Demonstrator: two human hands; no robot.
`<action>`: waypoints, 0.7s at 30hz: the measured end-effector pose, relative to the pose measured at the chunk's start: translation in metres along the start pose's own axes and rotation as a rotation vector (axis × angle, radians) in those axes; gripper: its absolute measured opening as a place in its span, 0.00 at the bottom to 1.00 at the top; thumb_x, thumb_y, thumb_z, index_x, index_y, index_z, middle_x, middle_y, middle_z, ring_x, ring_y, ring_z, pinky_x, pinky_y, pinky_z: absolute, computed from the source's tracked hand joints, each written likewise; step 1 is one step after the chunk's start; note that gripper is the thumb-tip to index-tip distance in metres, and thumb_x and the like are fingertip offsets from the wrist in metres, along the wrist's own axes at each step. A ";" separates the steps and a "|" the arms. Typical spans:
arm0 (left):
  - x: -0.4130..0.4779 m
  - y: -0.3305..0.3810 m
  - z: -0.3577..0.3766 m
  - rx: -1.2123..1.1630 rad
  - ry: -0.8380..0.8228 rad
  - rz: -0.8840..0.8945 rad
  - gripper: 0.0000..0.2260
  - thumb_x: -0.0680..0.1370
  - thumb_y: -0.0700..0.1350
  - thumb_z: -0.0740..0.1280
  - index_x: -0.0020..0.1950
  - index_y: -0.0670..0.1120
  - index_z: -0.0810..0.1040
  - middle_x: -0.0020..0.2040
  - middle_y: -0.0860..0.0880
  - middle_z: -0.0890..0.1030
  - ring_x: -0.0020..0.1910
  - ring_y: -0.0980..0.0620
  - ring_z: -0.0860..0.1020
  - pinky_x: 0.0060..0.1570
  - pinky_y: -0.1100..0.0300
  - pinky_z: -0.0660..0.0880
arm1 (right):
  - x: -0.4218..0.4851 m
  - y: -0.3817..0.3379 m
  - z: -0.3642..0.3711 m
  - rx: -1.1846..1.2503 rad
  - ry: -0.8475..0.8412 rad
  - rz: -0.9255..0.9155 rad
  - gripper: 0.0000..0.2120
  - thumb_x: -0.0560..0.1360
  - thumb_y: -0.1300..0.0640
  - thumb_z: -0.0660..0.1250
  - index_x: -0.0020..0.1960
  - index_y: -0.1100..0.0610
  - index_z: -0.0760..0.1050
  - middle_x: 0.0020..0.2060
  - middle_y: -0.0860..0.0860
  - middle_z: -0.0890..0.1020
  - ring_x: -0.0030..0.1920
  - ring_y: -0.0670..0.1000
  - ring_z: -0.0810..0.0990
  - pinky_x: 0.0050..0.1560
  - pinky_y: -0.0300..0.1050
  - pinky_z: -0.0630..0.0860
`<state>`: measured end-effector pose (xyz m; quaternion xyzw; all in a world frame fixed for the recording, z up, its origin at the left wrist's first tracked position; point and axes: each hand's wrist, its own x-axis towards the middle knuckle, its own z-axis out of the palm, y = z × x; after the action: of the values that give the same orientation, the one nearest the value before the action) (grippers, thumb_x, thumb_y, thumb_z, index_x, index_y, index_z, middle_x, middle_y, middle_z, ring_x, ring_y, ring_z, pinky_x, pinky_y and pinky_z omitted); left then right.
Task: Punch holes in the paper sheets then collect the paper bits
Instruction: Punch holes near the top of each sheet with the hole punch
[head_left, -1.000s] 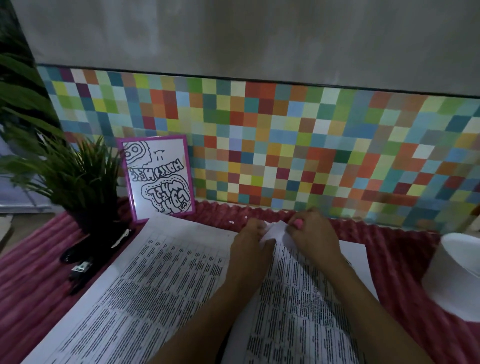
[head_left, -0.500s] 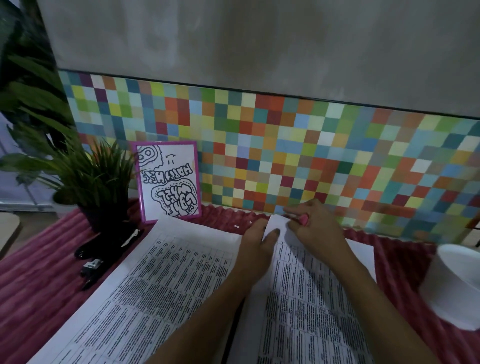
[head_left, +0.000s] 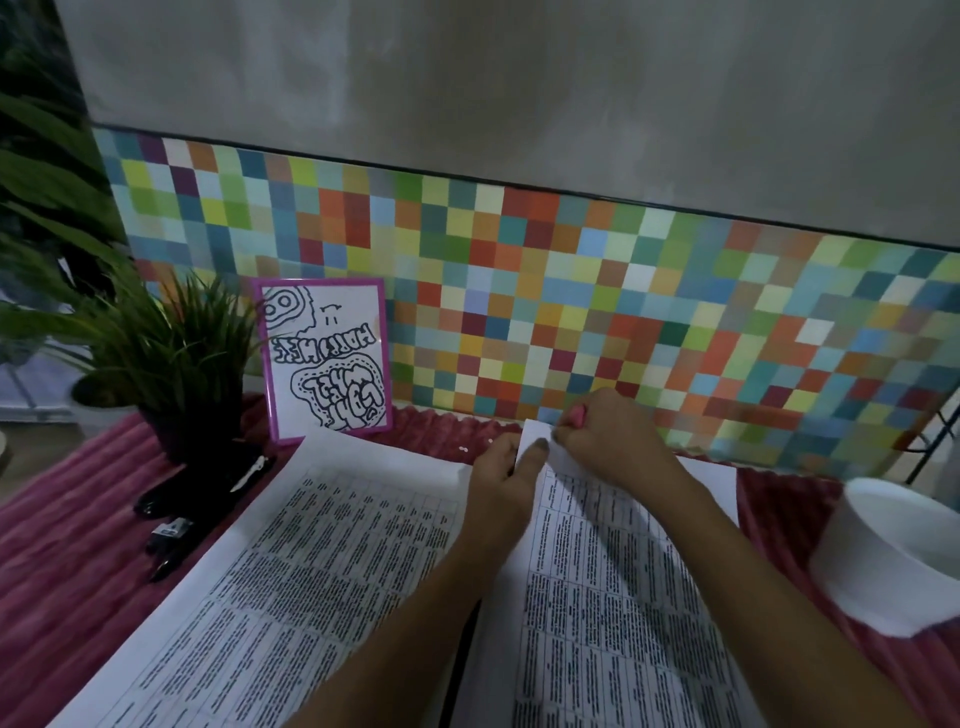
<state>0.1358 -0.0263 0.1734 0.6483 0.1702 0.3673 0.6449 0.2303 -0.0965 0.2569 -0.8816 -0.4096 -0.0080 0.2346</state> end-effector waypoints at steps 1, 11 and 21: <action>0.000 0.001 -0.002 0.001 -0.038 -0.014 0.15 0.79 0.51 0.64 0.50 0.38 0.76 0.44 0.30 0.77 0.38 0.48 0.74 0.40 0.52 0.72 | 0.002 0.000 -0.001 0.015 -0.014 0.005 0.10 0.73 0.58 0.66 0.41 0.65 0.81 0.37 0.60 0.83 0.38 0.59 0.81 0.40 0.55 0.80; -0.007 -0.001 -0.001 0.161 0.015 0.114 0.14 0.80 0.45 0.64 0.36 0.41 0.74 0.28 0.49 0.71 0.28 0.54 0.68 0.31 0.60 0.67 | 0.001 -0.006 -0.033 0.759 0.496 -0.012 0.19 0.75 0.61 0.67 0.64 0.51 0.76 0.44 0.55 0.84 0.34 0.46 0.76 0.40 0.43 0.77; -0.007 -0.003 0.004 0.282 0.054 0.217 0.20 0.79 0.42 0.64 0.29 0.52 0.64 0.23 0.56 0.69 0.24 0.60 0.66 0.28 0.72 0.61 | 0.016 -0.017 -0.008 1.648 0.643 -0.030 0.14 0.76 0.66 0.62 0.61 0.68 0.73 0.39 0.62 0.80 0.30 0.55 0.77 0.31 0.43 0.76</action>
<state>0.1353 -0.0336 0.1689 0.7367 0.1664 0.4245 0.4993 0.2301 -0.0793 0.2745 -0.3821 -0.2108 0.0393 0.8989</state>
